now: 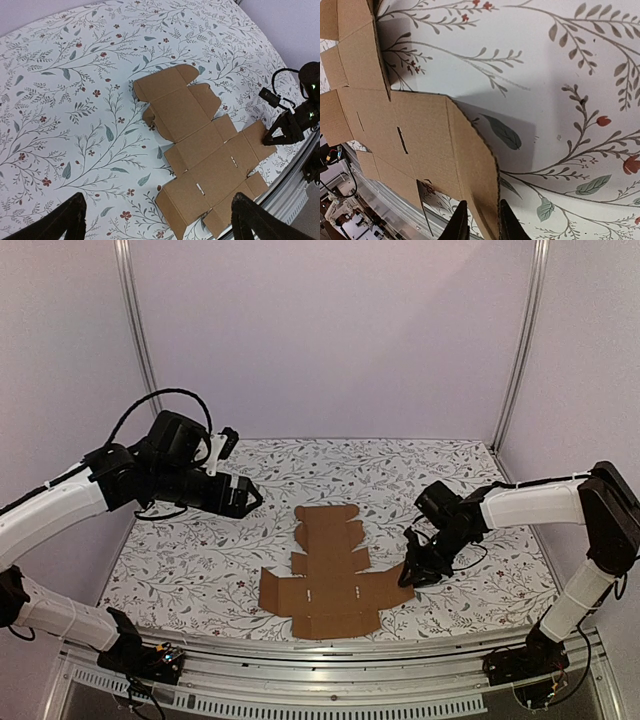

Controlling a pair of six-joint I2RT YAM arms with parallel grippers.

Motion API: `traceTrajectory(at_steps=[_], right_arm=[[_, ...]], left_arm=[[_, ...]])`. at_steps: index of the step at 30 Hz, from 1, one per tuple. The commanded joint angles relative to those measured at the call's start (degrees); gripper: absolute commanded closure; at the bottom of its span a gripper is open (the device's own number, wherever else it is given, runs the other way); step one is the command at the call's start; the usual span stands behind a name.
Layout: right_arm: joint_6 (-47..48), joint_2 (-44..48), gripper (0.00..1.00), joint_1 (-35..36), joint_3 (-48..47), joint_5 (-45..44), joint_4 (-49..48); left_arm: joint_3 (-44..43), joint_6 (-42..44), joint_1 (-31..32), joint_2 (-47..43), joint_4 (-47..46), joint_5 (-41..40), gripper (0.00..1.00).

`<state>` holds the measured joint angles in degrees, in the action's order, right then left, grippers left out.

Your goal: Fold the paper box

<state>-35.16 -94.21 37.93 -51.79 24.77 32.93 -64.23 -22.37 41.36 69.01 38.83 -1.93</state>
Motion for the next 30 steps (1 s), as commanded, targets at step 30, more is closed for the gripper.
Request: traceTrajectory(at_steps=[30], right_arm=[[46.49, -9.42, 1.00, 1.02, -39.19, -21.73, 38.29]], left_arm=[[-5.29, 3.82, 0.21, -2.18, 5.13, -1.61, 0.00]])
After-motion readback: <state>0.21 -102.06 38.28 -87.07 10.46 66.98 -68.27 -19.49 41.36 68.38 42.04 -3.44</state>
